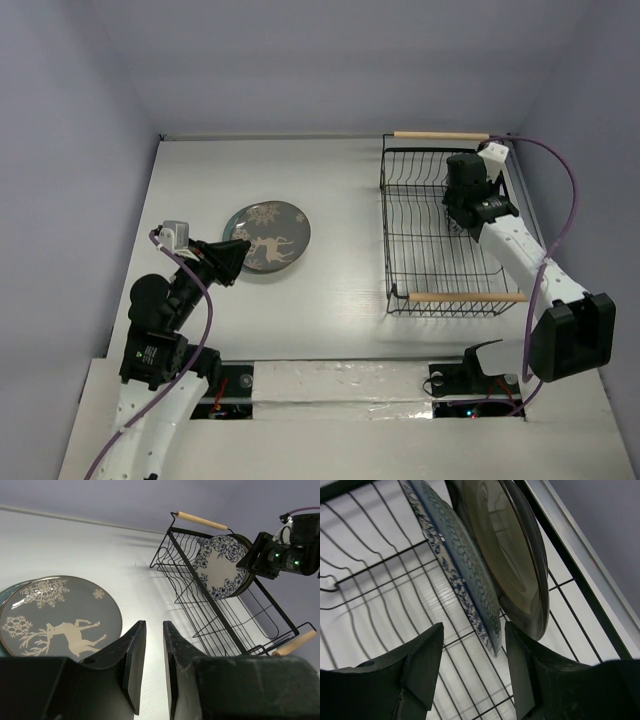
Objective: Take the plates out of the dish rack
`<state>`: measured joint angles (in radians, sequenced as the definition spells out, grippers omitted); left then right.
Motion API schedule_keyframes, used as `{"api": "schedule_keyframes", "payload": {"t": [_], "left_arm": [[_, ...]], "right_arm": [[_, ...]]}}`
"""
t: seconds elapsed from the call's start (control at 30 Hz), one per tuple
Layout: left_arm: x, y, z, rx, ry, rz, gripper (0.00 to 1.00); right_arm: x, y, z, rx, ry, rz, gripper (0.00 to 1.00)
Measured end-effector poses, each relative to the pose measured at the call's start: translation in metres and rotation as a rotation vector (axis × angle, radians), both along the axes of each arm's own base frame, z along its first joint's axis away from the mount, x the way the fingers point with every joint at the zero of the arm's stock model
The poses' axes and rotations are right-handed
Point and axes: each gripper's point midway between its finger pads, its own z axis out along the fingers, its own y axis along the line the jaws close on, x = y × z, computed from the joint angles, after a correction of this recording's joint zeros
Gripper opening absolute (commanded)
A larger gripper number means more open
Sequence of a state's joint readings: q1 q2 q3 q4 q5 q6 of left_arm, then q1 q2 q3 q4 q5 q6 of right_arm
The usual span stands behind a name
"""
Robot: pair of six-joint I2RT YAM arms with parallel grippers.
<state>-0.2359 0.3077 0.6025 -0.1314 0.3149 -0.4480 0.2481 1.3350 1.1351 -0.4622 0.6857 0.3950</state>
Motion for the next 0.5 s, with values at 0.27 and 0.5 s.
{"api": "schedule_keyframes", "payload": {"t": [0.27,0.5], "left_arm": [[0.000,-0.002,-0.001,0.001,0.003,-0.008,0.18],[0.002,-0.003,-0.004,0.004,0.016,-0.010,0.18]], "right_arm": [[0.009,-0.017,-0.042,-0.054,0.134,-0.033,0.35],[0.001,-0.025,-0.047,-0.133,0.208,-0.013,0.00]]}}
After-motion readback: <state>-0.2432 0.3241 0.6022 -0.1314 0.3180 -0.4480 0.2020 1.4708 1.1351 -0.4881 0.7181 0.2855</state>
